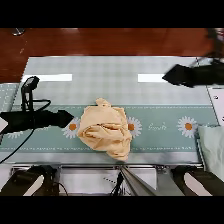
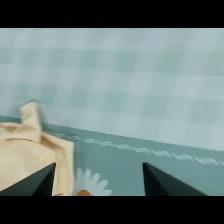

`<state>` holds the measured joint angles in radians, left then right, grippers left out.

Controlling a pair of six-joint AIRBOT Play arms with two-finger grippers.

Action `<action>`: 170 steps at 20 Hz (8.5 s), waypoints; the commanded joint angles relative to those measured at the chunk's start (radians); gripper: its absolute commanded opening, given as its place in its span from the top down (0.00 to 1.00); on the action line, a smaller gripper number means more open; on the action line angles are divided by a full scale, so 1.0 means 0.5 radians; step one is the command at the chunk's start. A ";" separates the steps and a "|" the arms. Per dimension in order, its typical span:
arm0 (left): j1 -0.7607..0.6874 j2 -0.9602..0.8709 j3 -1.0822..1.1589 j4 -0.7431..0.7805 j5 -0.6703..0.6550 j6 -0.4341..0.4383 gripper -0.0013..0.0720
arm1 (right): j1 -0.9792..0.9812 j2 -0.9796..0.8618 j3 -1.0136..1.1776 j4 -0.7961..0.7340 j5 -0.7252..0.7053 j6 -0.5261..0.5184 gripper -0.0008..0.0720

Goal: Fold the shirts.

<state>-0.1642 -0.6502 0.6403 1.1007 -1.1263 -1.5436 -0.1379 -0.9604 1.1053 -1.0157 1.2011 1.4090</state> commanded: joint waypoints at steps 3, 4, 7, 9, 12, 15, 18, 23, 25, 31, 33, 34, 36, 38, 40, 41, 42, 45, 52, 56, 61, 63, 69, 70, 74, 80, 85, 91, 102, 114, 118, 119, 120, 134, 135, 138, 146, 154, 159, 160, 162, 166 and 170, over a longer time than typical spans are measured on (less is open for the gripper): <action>0.002 -0.346 -0.336 -0.916 -0.144 0.431 0.02 | -0.642 0.449 -0.944 0.159 -0.072 -0.047 0.14; -0.047 -0.440 -0.357 -0.958 -0.138 0.485 0.02 | -0.634 0.484 -1.103 0.259 -0.092 -0.090 0.14; -0.231 -0.692 -0.343 -0.966 -0.013 0.499 0.02 | -0.626 0.499 -1.393 0.449 -0.108 -0.200 0.14; -0.333 -0.826 -0.343 -1.089 0.136 0.568 0.02 | -0.626 0.499 -1.470 0.459 -0.105 -0.242 0.14; -0.394 -0.919 -0.343 -1.479 0.471 0.801 0.02 | -0.626 0.499 -1.538 0.458 -0.056 -0.259 0.14; -0.394 -0.922 -0.336 -1.627 0.674 0.889 0.03 | -0.596 0.499 -1.633 0.458 0.101 -0.278 0.14; -0.394 -0.932 -0.329 -1.627 0.659 1.056 0.95 | -0.204 0.497 -1.736 0.468 0.036 -0.198 0.14; -0.391 -0.929 -0.240 -1.627 0.661 1.083 0.96 | 0.650 0.480 -1.745 0.615 -0.363 0.121 0.14; -0.391 -0.929 -0.191 -1.627 0.661 1.083 0.96 | 0.900 0.401 -1.745 0.724 -0.497 0.158 0.14; -0.391 -0.929 -0.141 -1.627 0.661 1.081 0.96 | 1.413 -0.124 -1.559 1.090 -0.890 -0.076 0.14; -0.385 -0.929 -0.140 -1.627 0.661 1.081 0.96 | 1.472 -0.286 -1.444 1.088 -0.902 -0.099 0.16; -0.362 -0.927 -0.140 -1.627 0.659 1.081 0.96 | 1.490 -0.346 -1.398 1.087 -0.896 -0.123 0.36; -0.266 -0.900 -0.132 -1.628 0.626 1.073 0.96 | 1.521 -0.403 -1.303 1.087 -0.835 -0.221 0.95; -0.102 -0.841 -0.061 -1.654 0.499 1.073 0.96 | 1.474 -0.346 -1.159 0.920 -0.711 -0.212 0.95; 0.095 -0.724 0.095 -1.791 0.412 1.073 0.96 | 1.267 -0.204 -0.852 0.580 -0.553 -0.031 0.95; 0.188 -0.649 0.210 -1.897 0.418 1.073 0.96 | 1.131 -0.123 -0.617 0.401 -0.472 0.057 0.95; 0.266 -0.586 0.338 -1.992 0.439 1.073 0.96 | 1.007 -0.066 -0.357 0.266 -0.407 0.119 0.95; 0.421 -0.435 0.873 -2.097 0.547 1.073 0.96 | 0.745 -0.014 0.615 0.060 -0.183 0.150 0.95; 0.584 -0.162 1.992 -1.131 0.282 0.581 0.96 | 0.710 0.083 2.061 -0.343 0.361 0.145 0.95; 0.590 0.151 2.078 -0.695 0.058 0.368 0.96 | 0.710 0.314 2.002 -0.441 0.477 0.146 0.95; 0.590 0.226 1.983 -0.697 -0.429 0.172 0.96 | 0.710 0.352 1.805 -0.349 0.655 0.160 0.95; 0.590 0.227 1.776 -0.697 -0.570 0.144 0.96 | 0.710 0.352 1.568 -0.336 0.731 0.161 0.95; 0.583 0.218 0.568 -0.683 -0.313 0.192 0.96 | 0.710 0.324 0.349 -0.384 0.325 0.140 0.95; 0.551 0.188 0.344 -0.732 -0.134 0.301 0.96 | 0.709 0.269 0.220 -0.394 0.198 0.149 0.95; 0.292 -0.188 -0.108 -1.124 0.624 0.669 0.96 | 0.676 -0.259 0.218 -0.346 -0.174 0.144 0.95; -0.022 -0.951 0.169 -1.142 1.112 0.693 0.96 | 0.468 -1.105 0.774 0.199 -0.205 0.105 0.95; 0.043 -1.218 0.570 -1.006 0.576 0.764 0.02 | 0.417 -1.312 1.024 0.227 0.142 0.071 0.12; 0.768 -1.170 0.807 -0.247 -0.233 0.345 0.02 | -0.076 -0.951 0.917 -0.262 0.548 0.067 0.12; 0.937 -1.371 0.231 -0.576 -0.089 0.837 0.02 | -0.678 -0.005 -0.942 0.254 0.177 -0.314 0.12; 0.643 -1.611 0.256 -0.692 -0.181 1.060 0.96 | -0.678 0.008 -0.996 -0.277 0.262 -0.057 0.12; 0.641 -1.611 0.272 -0.693 -0.198 1.057 0.96 | -0.676 0.007 -1.141 -0.256 0.316 -0.057 0.12; 0.641 -1.611 0.272 -0.693 -0.198 1.057 0.96 | -0.664 0.007 -1.193 -0.214 0.306 -0.059 0.12; 0.639 -1.611 0.272 -0.693 -0.198 1.057 0.96 | -0.630 0.006 -1.228 -0.201 0.283 -0.060 0.12; 0.639 -1.611 0.272 -0.798 -0.187 1.051 0.96 | -0.452 -0.516 -1.250 0.488 -0.041 -0.302 0.14; 0.639 -1.611 0.272 -0.813 -0.186 1.051 0.96 | -0.451 -0.519 -1.250 0.529 -0.058 -0.317 0.16; 0.635 -1.611 0.272 -0.890 -0.195 1.051 0.96 | -0.272 -0.521 -1.246 0.568 -0.198 -0.321 0.50; 0.770 -1.078 0.758 -1.442 -0.151 1.052 0.96 | -0.059 -0.344 0.105 0.341 0.150 -0.118 0.95; 0.948 -0.268 2.070 -1.479 0.284 1.012 0.96 | -0.060 -0.115 2.225 0.002 0.279 0.091 0.95; 0.947 0.204 2.316 -0.410 0.256 0.678 0.96 | -0.060 0.404 2.186 -0.423 0.262 0.103 0.95; 0.948 0.304 2.316 -0.193 0.224 0.613 0.96 | -0.059 0.478 2.172 -0.475 0.285 0.124 0.95; 0.947 0.448 2.316 0.095 0.134 0.529 0.96 | -0.060 0.583 2.145 -0.504 0.342 0.149 0.95; 0.935 0.529 2.245 0.185 -0.024 0.523 0.96 | -0.060 0.626 2.088 -0.533 0.549 0.191 0.95; 0.935 0.509 1.820 0.091 -0.024 0.399 0.96 | -0.060 0.626 1.720 -0.331 0.658 0.143 0.95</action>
<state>0.3035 -0.4034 1.6699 1.1381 -1.1229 -1.2926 -0.1684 -0.6563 2.0697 -1.2400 1.4761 1.4910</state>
